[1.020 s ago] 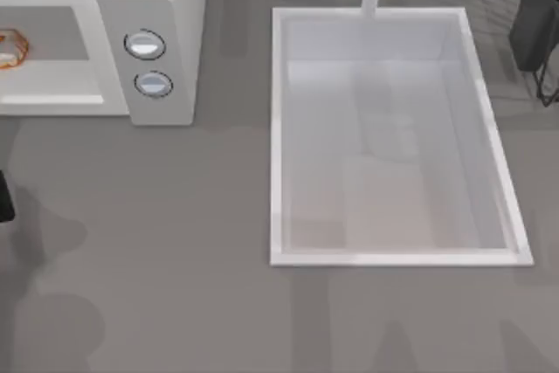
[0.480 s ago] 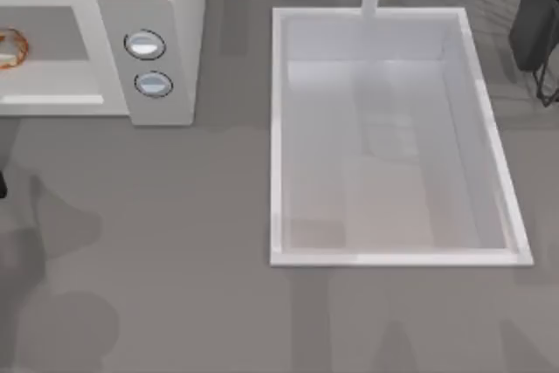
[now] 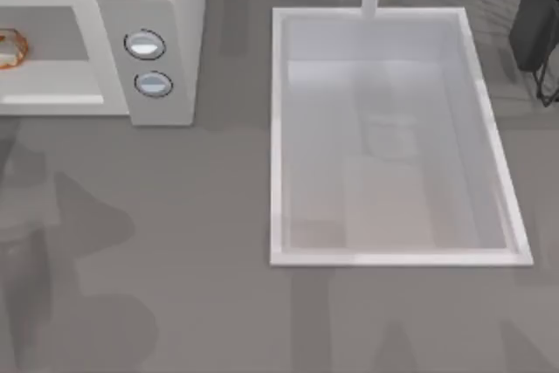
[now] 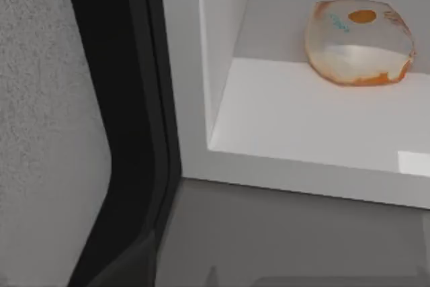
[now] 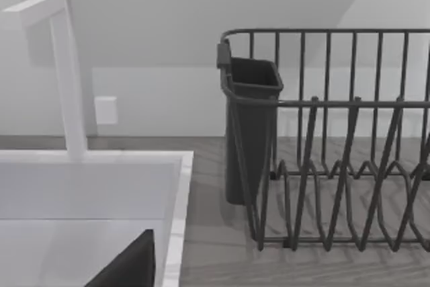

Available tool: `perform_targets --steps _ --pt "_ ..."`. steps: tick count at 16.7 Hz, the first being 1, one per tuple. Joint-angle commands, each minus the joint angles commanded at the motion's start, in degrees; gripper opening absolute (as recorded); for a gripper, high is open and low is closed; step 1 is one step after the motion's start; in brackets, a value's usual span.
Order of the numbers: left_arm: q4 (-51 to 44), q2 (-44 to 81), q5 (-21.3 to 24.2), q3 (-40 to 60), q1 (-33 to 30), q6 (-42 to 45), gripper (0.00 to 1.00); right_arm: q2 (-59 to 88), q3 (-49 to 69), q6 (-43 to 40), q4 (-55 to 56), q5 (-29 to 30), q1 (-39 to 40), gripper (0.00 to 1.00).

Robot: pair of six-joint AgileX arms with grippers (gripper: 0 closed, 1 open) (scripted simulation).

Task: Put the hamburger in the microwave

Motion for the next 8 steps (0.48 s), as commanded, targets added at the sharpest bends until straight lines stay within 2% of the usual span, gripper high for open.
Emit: perform_targets --steps 8 --pt "-16.79 -10.63 -0.19 1.77 0.00 -0.06 1.00 0.00 0.00 0.00 0.00 0.00 0.00 1.00"
